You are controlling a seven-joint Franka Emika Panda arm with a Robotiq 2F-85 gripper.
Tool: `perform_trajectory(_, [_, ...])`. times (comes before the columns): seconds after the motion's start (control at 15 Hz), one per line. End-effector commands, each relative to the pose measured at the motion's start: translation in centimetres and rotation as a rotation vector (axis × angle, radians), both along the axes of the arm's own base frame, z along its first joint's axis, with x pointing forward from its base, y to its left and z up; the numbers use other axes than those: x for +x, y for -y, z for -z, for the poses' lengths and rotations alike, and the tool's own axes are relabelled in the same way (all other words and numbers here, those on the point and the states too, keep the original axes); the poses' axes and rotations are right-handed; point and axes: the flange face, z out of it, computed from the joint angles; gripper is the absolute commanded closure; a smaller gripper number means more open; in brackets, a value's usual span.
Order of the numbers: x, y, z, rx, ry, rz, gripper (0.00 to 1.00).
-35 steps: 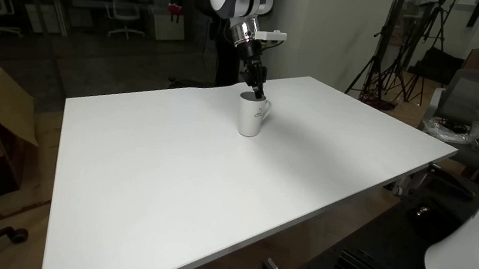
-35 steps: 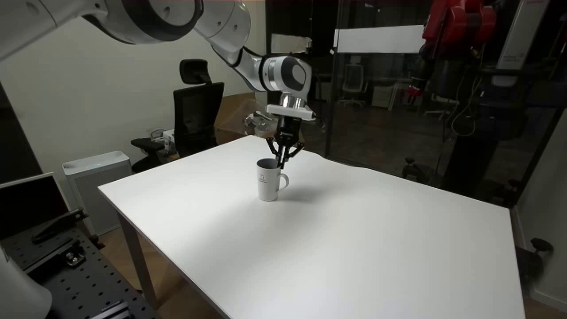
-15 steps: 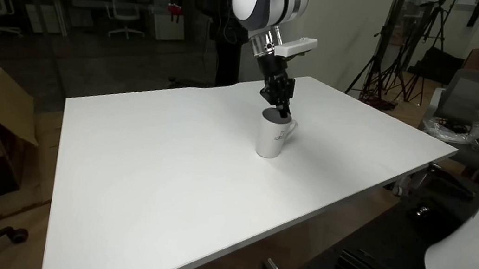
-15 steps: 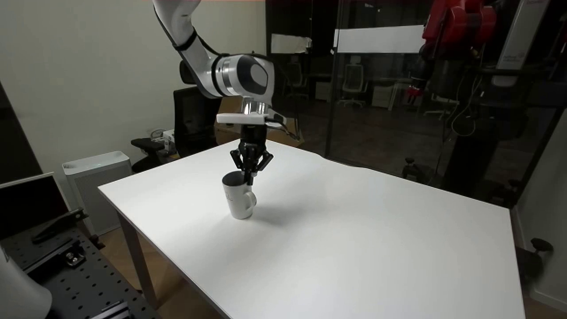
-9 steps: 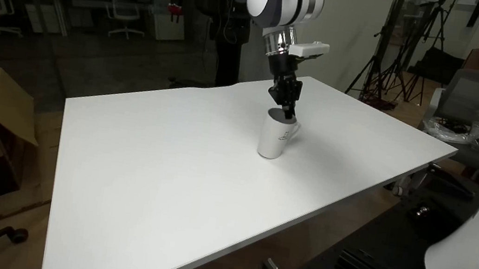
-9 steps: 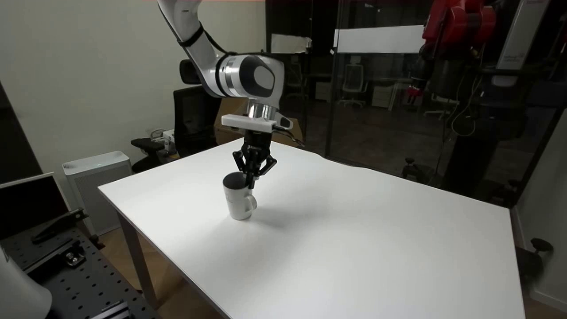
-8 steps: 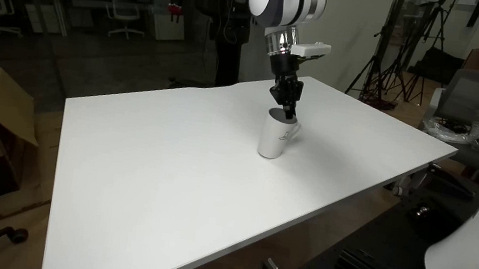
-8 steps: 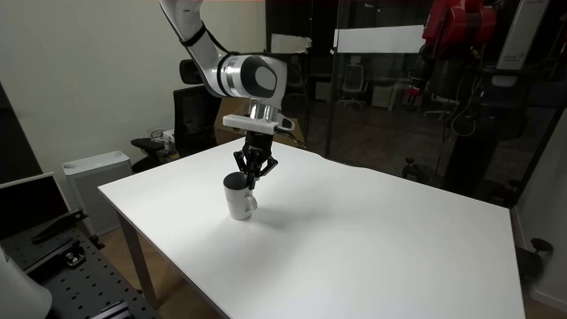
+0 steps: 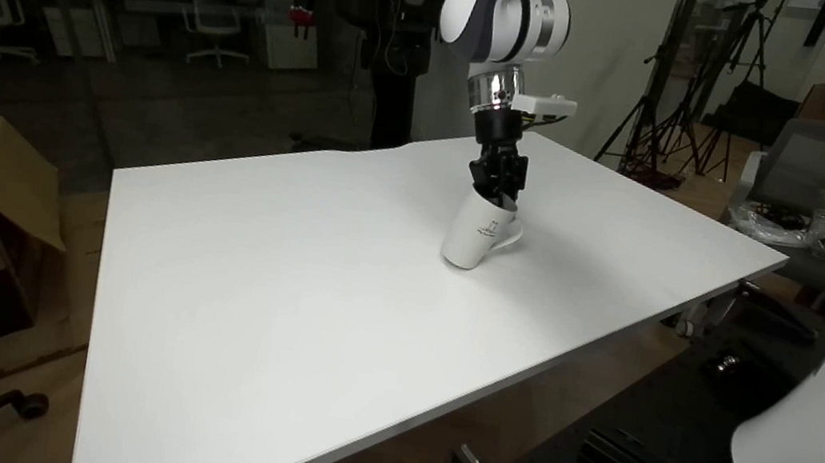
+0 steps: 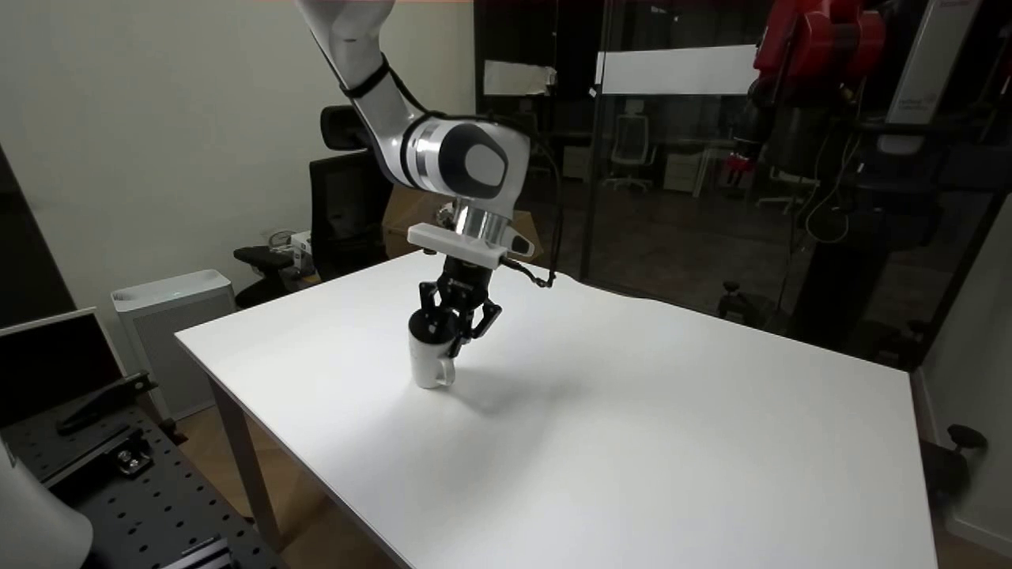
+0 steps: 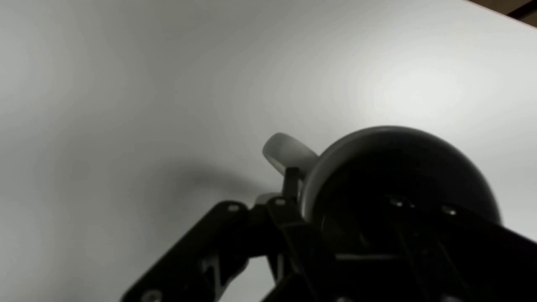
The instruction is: Move the cup slightly down on the table
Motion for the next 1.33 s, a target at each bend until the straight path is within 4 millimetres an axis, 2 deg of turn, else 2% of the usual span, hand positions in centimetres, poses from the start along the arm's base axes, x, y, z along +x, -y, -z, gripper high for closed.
perform_trajectory(0.0, [1.0,0.0,1.6,0.027,-0.011,0.005,0.34])
perform_trajectory(0.2, [1.6,-0.1,2.2,0.029,-0.013,0.008,0.12])
perform_trajectory(0.33, [2.2,-0.1,2.1,0.027,-0.004,0.009,0.02])
perform_trajectory(0.67, [3.1,-0.4,1.0,0.001,0.022,-0.001,0.0])
perform_trajectory(0.87, [4.1,-1.2,-1.6,-0.044,0.079,-0.019,0.0])
perform_trajectory(1.27, [5.7,-4.2,-8.5,-0.132,0.249,-0.081,0.0])
